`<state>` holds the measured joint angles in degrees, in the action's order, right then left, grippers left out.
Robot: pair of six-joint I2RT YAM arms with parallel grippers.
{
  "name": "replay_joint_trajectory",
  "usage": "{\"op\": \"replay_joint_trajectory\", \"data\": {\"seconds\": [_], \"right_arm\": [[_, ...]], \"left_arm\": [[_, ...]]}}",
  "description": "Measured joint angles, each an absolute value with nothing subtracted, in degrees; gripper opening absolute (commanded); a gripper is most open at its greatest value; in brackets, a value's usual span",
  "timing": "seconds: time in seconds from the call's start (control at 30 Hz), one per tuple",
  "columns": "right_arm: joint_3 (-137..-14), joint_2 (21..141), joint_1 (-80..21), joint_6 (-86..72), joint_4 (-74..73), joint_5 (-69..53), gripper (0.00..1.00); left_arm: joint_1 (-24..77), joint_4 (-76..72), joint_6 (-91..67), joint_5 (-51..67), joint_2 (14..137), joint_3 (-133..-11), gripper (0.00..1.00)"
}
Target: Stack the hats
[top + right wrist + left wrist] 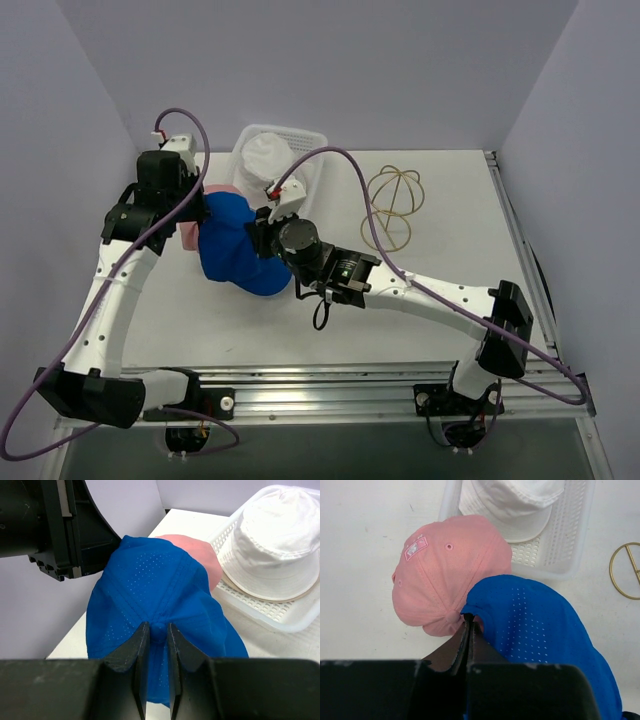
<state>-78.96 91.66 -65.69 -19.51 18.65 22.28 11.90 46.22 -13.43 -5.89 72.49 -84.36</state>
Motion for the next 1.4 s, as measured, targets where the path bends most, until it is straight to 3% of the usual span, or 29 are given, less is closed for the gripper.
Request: {"op": "replay_joint_trajectory", "data": {"seconds": [0.57, 1.4], "right_arm": [[-89.25, 103.61, -65.69, -17.47, 19.53, 23.38, 0.0], [-94.17, 108.57, -63.35, -19.7, 19.94, 21.15, 0.0]], "left_arm": [[9.41, 47.51, -10.26, -9.78, 80.29, -92.95, 0.03], [4.32, 47.92, -10.2, -10.04, 95.07, -99.96, 0.02]]}}
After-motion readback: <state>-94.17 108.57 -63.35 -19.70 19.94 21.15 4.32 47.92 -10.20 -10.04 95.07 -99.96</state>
